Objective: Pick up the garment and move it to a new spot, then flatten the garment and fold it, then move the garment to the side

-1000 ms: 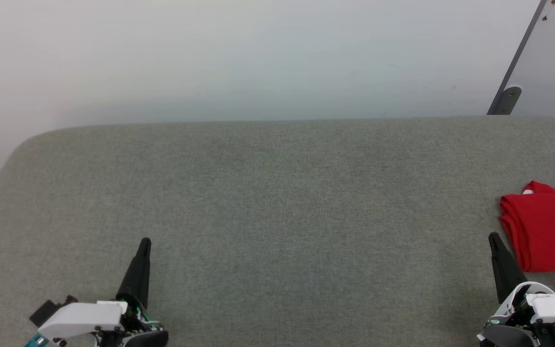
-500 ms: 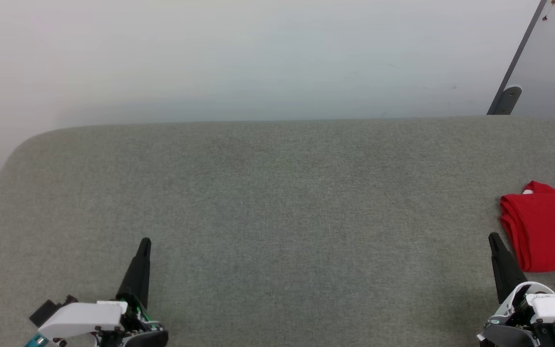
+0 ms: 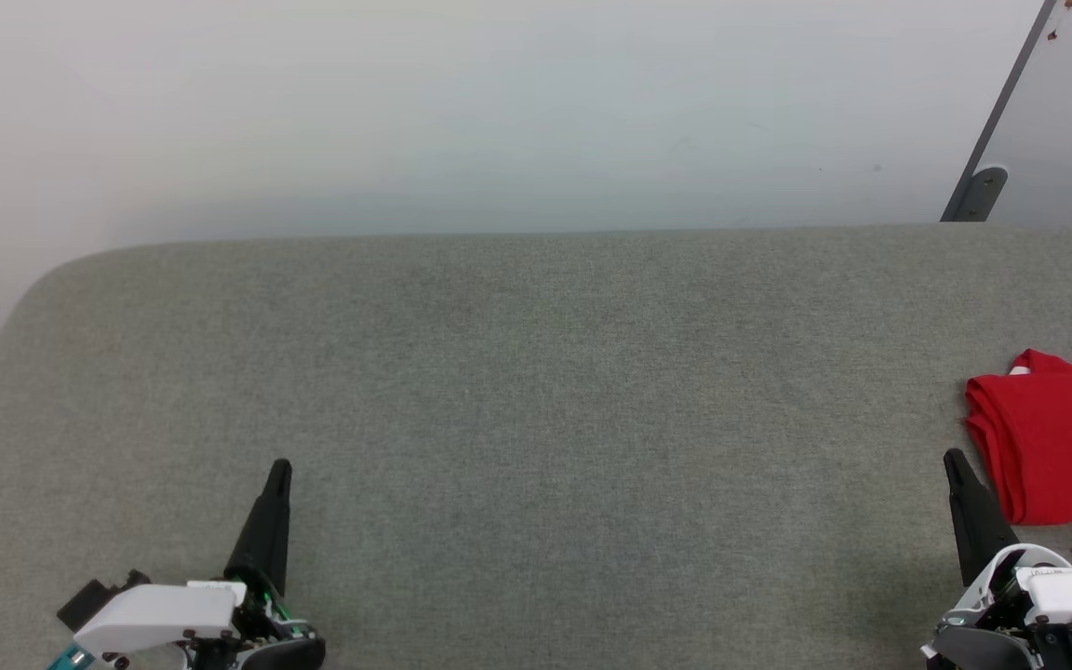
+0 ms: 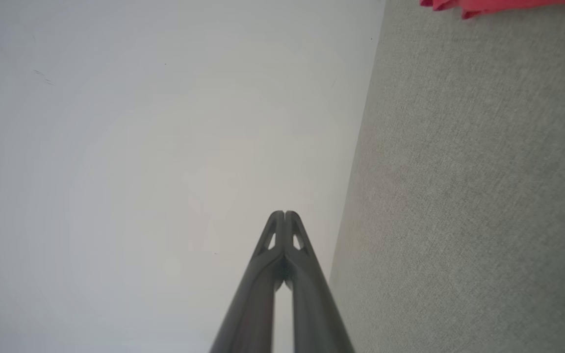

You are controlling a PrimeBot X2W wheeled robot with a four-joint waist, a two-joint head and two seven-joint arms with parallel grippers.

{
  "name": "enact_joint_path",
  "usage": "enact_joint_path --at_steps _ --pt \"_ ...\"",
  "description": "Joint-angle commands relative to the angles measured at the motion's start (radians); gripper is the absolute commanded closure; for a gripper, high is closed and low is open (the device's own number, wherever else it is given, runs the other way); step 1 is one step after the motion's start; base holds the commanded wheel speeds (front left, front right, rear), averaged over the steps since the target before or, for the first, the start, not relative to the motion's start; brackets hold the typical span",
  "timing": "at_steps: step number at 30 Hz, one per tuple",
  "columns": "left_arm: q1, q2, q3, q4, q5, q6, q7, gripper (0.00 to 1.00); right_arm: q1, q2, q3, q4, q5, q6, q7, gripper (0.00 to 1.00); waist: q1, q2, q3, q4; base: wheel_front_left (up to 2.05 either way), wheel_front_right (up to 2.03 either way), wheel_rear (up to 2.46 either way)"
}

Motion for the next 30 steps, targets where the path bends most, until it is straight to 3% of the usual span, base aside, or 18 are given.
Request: enact_joint_path --at_steps 1,30 --pt "-0.011 -0.002 0.002 0.002 0.004 0.001 0.003 1.00 -0.002 0.003 0.001 0.000 0.005 -0.001 0.001 1.00 0.0000 0.0000 0.000 0.000 0.00 0.00 0.00" --pt "-0.011 -0.003 0.004 0.002 0.005 0.001 0.003 1.00 -0.002 0.003 0.001 0.000 0.005 -0.001 0.001 1.00 0.0000 0.0000 0.000 0.000 0.00 0.00 0.00"
